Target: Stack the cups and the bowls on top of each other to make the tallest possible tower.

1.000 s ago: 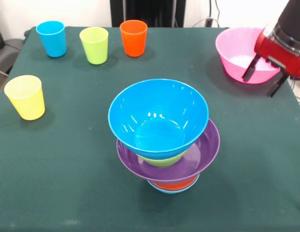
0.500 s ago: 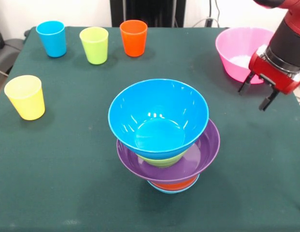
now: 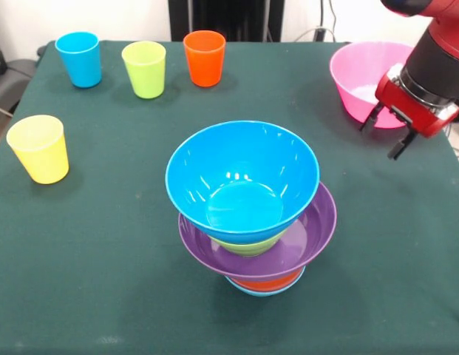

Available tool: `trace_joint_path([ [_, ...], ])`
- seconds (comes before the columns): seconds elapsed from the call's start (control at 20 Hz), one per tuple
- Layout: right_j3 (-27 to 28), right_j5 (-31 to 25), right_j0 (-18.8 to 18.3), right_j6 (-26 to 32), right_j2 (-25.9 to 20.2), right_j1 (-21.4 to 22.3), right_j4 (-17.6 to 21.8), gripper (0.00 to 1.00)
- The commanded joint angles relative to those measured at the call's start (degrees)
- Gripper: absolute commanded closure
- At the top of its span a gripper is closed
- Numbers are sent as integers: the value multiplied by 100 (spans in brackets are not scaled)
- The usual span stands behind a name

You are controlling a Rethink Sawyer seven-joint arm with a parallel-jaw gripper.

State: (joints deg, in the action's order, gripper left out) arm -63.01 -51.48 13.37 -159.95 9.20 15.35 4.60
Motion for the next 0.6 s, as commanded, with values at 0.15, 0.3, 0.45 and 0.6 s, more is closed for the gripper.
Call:
trace_joint_path([
  [0.15, 115, -945, 27, -353, -77, 370, -212, 0],
  [0.3, 131, -1019, 32, -309, -74, 417, -240, 0],
  [0.45, 114, -1138, 28, -291, -54, 523, -267, 0],
  [0.6, -39, -1138, 81, -341, -53, 630, -310, 0],
])
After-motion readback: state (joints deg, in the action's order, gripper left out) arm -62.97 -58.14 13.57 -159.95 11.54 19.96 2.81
